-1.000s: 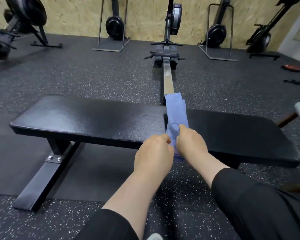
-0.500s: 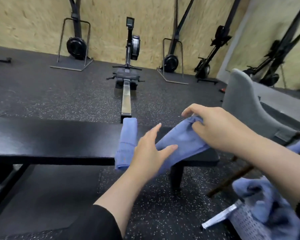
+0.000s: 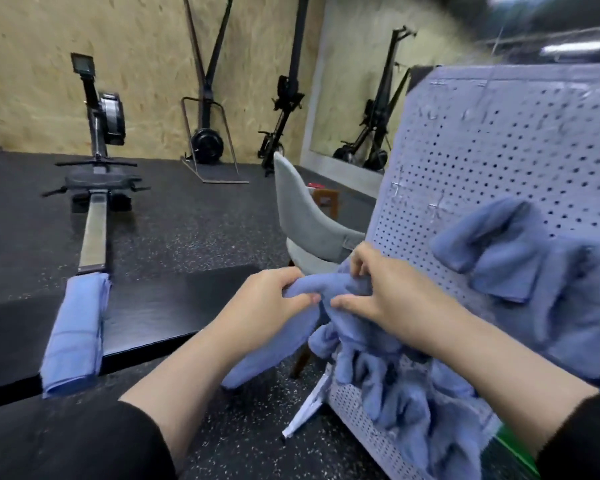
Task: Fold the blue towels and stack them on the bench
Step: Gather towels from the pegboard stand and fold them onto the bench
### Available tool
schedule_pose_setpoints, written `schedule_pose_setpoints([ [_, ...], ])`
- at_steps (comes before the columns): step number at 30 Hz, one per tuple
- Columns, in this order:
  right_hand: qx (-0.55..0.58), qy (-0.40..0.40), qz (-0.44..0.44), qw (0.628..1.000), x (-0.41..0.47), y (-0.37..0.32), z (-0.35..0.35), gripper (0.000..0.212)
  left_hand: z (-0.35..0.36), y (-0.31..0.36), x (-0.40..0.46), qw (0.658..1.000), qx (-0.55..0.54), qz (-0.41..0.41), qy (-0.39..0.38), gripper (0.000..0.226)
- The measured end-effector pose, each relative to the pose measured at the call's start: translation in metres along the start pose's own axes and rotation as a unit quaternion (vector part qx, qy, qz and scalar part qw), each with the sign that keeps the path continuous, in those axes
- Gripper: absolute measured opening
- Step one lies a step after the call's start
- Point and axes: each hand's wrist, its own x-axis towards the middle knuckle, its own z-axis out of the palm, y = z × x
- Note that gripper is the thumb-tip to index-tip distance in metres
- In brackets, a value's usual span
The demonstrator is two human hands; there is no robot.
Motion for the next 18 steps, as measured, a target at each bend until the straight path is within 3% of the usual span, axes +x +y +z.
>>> schedule_pose_setpoints([
  [4, 0.027, 0.067, 0.062, 0.995, -0.013, 0.024, -0.016, 0.023, 0.004, 0.046, 0.026, 0.997, 0.064, 0.034, -0.006, 0.025],
  [7, 0.08, 0.143, 0.113, 0.98, -0.016, 0.035, -0.025, 0.028, 0.008, 0.065, 0.039, 0.988, 0.146, 0.045, -0.013, 0.021],
  [10, 0.142, 0.189, 0.163, 0.958, -0.011, 0.043, -0.022, 0.022, 0.016, 0.065, 0.046, 0.983, 0.176, 0.033, 0.026, 0.033],
  [14, 0.262, 0.266, 0.188, 0.908, 0.005, 0.049, -0.003, 0.014, 0.023, 0.061, 0.058, 0.983, 0.165, 0.01, 0.079, 0.016],
  [18, 0.367, 0.347, 0.207, 0.837, 0.03, 0.054, 0.008, 0.022, 0.026, 0.06, 0.079, 0.984, 0.146, 0.009, 0.099, 0.004],
])
